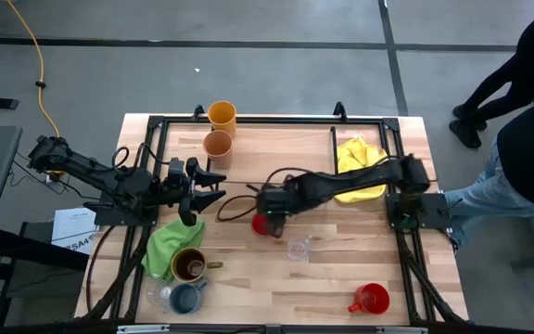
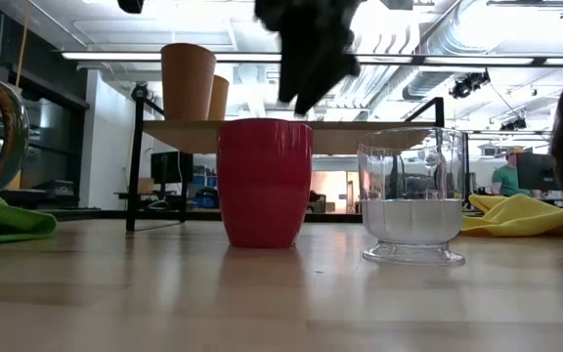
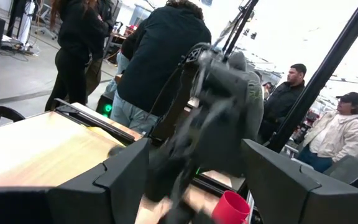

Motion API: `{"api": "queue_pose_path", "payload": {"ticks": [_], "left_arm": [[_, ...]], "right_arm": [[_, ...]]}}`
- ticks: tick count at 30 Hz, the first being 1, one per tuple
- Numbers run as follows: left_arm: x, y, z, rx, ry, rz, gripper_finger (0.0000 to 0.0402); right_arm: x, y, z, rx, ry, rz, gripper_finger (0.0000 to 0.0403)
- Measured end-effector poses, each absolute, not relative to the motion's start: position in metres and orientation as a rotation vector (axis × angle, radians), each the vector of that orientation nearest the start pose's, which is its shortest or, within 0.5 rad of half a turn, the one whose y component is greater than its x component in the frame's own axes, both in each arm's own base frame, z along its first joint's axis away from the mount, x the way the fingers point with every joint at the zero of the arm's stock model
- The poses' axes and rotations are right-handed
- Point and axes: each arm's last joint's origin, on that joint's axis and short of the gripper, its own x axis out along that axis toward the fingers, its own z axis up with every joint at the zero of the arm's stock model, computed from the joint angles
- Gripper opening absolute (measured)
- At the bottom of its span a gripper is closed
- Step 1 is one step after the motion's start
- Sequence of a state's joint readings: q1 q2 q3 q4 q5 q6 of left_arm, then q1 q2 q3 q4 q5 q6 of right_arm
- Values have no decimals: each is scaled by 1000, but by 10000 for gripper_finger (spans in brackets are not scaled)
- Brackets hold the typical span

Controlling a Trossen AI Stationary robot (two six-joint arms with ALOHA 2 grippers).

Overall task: Stack small to large cups/mugs on shelf
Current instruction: Put the red and white mug on the shelf

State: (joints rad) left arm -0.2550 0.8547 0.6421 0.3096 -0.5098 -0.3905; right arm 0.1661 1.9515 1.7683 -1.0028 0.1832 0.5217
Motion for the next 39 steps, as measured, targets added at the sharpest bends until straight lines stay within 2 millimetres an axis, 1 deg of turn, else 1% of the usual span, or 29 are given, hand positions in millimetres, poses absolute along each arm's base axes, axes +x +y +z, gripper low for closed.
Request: {"api": "queue_pose_path", "payload": {"ticks": [2,5,6,8,11,14,16,18,21,23,25,29,36,39], "left_arm": [[189,-35,318,-424,-137,234,241],[189,-35,318,-423,-136,234,241],[189,-35,318,-423,-135,234,241],[189,-35,318,-421,-132,235,241],[189,-35,318,-420,-129,236,241],[189,-35,317,-416,-125,232,241],[189,-35,317,-393,-122,233,241],[189,-35,317,-370,-119,234,241],[189,-35,317,-366,-119,234,241],[189,-35,317,-366,-118,234,241],[189,-35,317,-366,-118,233,241],[189,-35,317,-366,-118,232,241],[189,-35,317,-371,-119,233,241],[189,-34,317,-466,-135,257,241]], "right_arm": [[386,66,292,186,1134,-281,197],[356,73,316,69,1149,-300,197],[344,75,320,44,1144,-315,197],[317,77,325,53,1123,-349,197],[271,79,317,170,1062,-390,197],[227,83,309,367,916,-378,197],[206,85,307,481,748,-341,197],[190,86,310,556,541,-311,197],[174,85,318,596,250,-254,197],[167,83,322,548,119,-212,197],[162,80,324,472,35,-182,197],[160,79,322,306,-26,-165,197],[160,79,323,295,-39,-163,197],[160,79,323,296,-36,-163,197]]}}
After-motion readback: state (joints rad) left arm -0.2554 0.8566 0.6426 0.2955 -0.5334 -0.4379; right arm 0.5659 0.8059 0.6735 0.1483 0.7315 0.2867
